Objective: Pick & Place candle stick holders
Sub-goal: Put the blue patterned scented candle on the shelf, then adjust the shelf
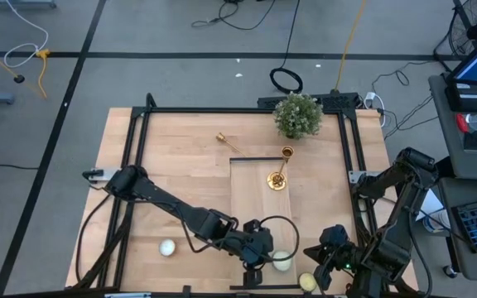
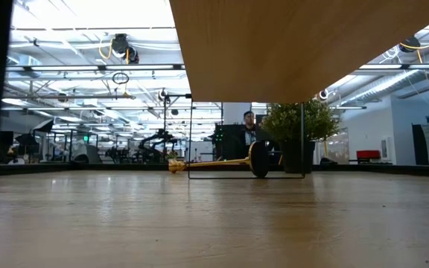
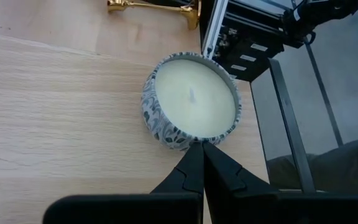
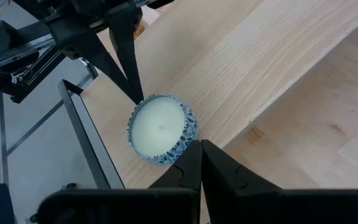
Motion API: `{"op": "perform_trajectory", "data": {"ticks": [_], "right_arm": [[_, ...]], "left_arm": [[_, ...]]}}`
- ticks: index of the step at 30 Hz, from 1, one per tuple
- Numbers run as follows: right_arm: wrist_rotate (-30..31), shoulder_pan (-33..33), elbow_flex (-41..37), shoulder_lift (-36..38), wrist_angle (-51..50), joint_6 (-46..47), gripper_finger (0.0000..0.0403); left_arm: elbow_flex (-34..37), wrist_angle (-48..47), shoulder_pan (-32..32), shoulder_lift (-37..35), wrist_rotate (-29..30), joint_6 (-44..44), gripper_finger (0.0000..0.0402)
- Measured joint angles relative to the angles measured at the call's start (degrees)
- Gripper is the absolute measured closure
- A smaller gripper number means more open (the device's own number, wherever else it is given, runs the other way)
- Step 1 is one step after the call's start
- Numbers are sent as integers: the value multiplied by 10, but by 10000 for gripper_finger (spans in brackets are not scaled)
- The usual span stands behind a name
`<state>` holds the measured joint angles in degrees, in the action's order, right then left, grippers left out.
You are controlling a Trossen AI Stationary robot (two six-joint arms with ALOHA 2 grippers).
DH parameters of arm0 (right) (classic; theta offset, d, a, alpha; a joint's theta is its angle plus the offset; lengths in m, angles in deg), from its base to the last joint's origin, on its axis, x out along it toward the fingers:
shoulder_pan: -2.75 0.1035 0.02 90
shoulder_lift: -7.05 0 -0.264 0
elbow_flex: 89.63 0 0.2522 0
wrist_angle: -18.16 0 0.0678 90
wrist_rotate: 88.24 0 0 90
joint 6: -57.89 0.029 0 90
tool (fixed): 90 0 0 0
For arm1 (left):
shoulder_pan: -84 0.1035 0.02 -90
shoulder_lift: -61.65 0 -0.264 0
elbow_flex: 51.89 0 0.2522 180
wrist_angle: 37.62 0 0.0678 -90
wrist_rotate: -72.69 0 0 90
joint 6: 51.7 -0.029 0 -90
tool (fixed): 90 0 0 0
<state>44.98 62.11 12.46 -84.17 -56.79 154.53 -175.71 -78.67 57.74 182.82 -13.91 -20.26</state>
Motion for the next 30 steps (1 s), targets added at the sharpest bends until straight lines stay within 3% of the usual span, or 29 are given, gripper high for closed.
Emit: {"op": "perform_trajectory", "data": {"ticks": [9, 14, 20, 30], "right_arm": [[0, 0, 0, 0, -2, 0, 403], [1, 0, 0, 0, -4, 0, 403], [6, 0, 0, 0, 1, -19, 403], [79, -13, 0, 0, 64, -123, 403]], "left_arm": [[0, -4, 0, 0, -4, 2, 402], [0, -74, 0, -12, 10, 8, 401], [0, -116, -2, -60, 22, 23, 401], [0, -92, 3, -159, 48, 66, 401]]}}
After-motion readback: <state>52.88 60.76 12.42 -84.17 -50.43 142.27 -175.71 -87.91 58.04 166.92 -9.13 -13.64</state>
